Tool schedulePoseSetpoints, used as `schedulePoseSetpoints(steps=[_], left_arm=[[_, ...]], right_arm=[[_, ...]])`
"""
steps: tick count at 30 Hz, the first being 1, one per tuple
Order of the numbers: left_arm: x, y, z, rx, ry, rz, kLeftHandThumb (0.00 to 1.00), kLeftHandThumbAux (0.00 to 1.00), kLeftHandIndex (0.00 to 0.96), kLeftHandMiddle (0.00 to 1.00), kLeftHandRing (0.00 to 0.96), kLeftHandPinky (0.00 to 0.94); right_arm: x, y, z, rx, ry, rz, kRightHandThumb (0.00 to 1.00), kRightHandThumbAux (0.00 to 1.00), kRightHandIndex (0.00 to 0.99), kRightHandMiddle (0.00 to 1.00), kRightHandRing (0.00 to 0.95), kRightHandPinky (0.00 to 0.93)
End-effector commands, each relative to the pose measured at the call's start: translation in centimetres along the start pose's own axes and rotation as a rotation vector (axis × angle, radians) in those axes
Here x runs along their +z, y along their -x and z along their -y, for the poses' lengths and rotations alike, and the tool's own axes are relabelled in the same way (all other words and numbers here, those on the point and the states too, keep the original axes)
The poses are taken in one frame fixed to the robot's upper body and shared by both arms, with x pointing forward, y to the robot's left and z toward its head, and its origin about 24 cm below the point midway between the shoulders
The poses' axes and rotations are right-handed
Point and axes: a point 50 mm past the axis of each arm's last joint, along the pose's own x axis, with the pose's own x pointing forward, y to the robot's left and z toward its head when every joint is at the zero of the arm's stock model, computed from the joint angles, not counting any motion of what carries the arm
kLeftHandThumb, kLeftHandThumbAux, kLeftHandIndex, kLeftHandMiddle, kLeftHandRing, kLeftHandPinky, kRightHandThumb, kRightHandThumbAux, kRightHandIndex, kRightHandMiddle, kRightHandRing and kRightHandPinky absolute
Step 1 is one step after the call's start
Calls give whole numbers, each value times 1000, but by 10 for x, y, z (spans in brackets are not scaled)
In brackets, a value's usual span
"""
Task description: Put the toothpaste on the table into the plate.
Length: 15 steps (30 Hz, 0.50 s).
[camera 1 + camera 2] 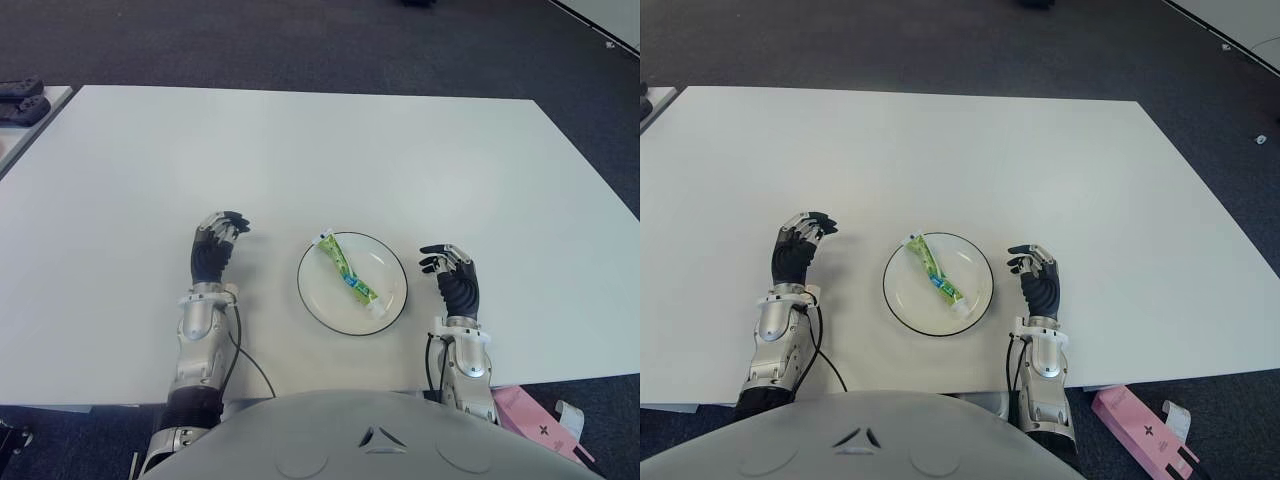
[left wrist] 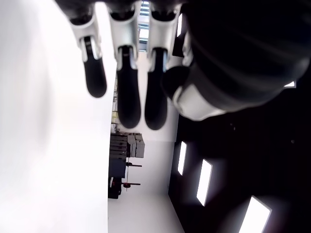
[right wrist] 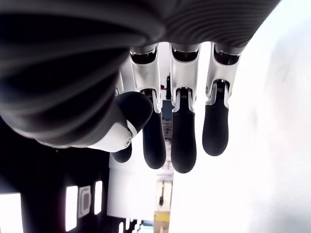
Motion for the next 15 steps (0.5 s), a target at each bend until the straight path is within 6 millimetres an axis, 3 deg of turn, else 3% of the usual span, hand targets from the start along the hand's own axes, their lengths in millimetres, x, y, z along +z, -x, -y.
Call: schedulePoseSetpoints(steps=[1, 15], left_arm=[[-2, 4, 1, -24, -2, -21, 703, 722, 435, 530, 533, 518], [-2, 10, 1, -8, -13, -20, 706, 722, 435, 493, 516, 531]], right_arm=[[-4, -1, -2, 22, 13, -26, 839, 686, 448, 459, 517, 511], [-7, -2, -2, 33, 7, -29, 840, 686, 445, 459, 513, 510]])
